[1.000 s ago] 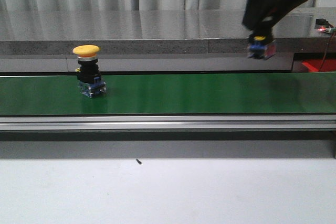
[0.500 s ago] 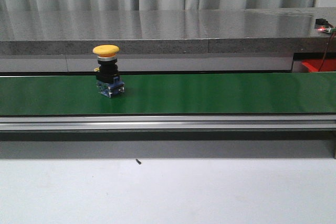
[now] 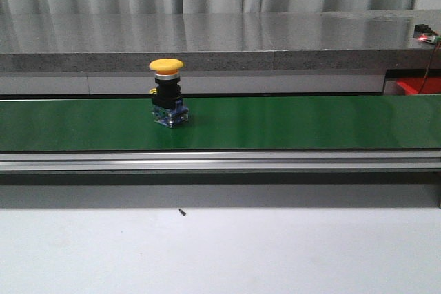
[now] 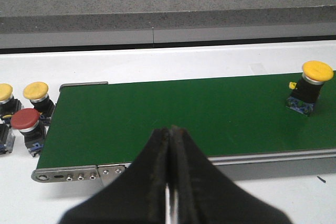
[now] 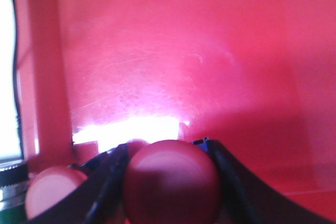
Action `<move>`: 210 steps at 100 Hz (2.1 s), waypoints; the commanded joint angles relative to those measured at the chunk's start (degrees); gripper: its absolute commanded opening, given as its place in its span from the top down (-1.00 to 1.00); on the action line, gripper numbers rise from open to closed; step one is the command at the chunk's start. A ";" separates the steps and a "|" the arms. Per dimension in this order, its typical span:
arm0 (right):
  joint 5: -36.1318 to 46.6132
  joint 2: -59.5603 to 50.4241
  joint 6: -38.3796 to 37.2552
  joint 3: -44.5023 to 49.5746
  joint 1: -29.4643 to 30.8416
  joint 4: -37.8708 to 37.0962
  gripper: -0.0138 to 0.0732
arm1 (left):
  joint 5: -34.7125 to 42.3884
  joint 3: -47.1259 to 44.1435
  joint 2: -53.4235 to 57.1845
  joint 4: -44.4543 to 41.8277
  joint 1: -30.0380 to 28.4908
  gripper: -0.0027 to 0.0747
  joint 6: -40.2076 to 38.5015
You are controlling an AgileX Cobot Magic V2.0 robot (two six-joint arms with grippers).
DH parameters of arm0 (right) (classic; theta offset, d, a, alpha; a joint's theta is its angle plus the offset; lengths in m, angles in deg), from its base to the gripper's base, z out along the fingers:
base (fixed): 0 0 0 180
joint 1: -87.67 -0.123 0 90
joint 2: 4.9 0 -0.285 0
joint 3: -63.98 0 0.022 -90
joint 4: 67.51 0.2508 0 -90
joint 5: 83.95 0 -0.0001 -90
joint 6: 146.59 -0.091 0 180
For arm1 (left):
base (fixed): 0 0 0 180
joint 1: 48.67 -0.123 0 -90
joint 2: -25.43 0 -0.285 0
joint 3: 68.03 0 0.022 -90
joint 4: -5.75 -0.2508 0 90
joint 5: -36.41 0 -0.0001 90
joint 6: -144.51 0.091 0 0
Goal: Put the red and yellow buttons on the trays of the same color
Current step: 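Lift the red button and drop it into the red tray, then grasp the yellow button on the belt with the right gripper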
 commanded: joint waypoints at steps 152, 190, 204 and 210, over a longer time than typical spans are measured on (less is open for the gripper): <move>-5.30 -11.48 9.31 -7.18 -3.02 6.29 -0.56 | 3.06 1.40 -0.14 1.17 0.44 0.98 -0.11; -15.88 -24.36 14.80 0.24 -9.42 9.17 -0.56 | 3.06 1.40 -0.14 1.17 0.44 0.98 -0.11; -13.30 -29.30 17.13 9.12 -13.70 8.64 -0.56 | 3.06 1.40 -0.14 1.17 0.44 0.98 -0.11; -12.07 -30.77 18.07 12.28 -15.92 8.15 -0.56 | 3.06 1.40 -0.14 1.17 0.44 0.98 -0.11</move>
